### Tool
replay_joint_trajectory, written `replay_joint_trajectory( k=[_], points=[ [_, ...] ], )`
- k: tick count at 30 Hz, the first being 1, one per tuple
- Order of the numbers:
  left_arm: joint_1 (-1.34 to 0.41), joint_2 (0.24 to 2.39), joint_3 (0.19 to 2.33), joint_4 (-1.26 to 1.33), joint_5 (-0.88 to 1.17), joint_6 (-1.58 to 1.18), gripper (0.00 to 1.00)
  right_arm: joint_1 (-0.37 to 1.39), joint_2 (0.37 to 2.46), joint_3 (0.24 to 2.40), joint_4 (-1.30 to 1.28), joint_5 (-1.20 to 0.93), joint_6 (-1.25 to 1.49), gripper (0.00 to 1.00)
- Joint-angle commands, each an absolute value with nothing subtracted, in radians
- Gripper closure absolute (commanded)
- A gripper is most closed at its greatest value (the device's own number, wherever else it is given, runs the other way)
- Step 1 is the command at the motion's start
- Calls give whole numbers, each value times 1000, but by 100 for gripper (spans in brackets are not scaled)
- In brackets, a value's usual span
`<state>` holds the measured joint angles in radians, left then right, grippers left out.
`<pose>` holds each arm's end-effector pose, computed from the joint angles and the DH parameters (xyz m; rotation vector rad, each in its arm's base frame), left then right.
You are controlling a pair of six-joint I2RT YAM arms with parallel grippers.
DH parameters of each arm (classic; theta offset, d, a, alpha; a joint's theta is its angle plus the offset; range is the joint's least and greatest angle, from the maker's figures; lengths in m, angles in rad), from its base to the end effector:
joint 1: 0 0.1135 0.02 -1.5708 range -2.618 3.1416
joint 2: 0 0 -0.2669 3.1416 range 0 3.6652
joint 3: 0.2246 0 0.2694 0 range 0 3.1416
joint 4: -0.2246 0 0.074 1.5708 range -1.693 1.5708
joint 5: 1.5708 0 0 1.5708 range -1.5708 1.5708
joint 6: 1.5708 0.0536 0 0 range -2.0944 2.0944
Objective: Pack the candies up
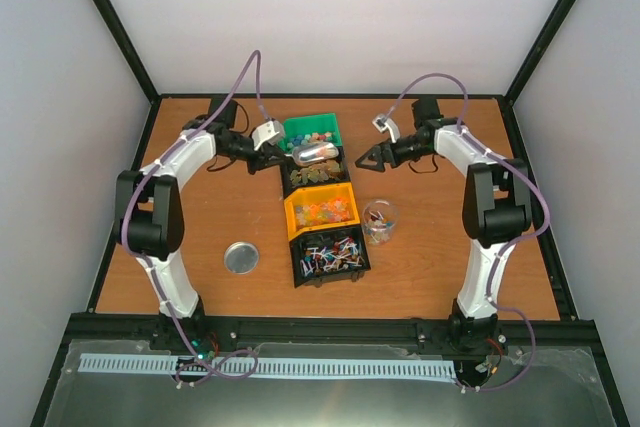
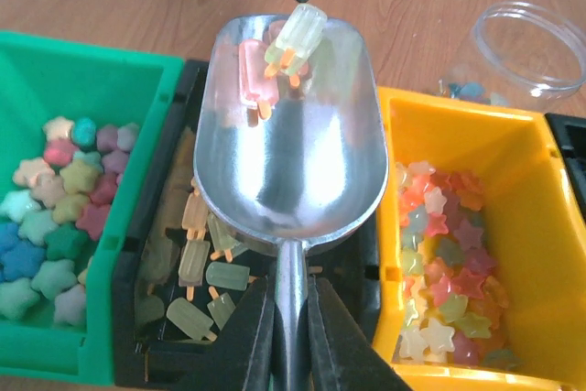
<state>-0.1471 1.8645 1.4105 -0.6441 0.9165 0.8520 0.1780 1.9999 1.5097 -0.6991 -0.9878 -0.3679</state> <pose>0.3975 -0.1019 0.2128 1.3202 1.8579 -0.8596 0.4148 0.1201 0.1894 -0.8885 2.2470 1.2441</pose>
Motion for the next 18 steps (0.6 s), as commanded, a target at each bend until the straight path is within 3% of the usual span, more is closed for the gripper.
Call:
replay_joint_trajectory(
  k=[1, 9, 18],
  points=[
    [-161, 1804, 1474, -743, 971, 968, 99, 127, 1957, 1502, -660, -998, -327, 10],
    [-234, 1749, 1490, -937, 915, 1142, 99, 80, 1925, 1460, -626, -988, -312, 8],
    [-351, 1724, 1525, -1039, 831, 1121, 99, 66, 1883, 1387, -580, -984, -299, 6]
  ],
)
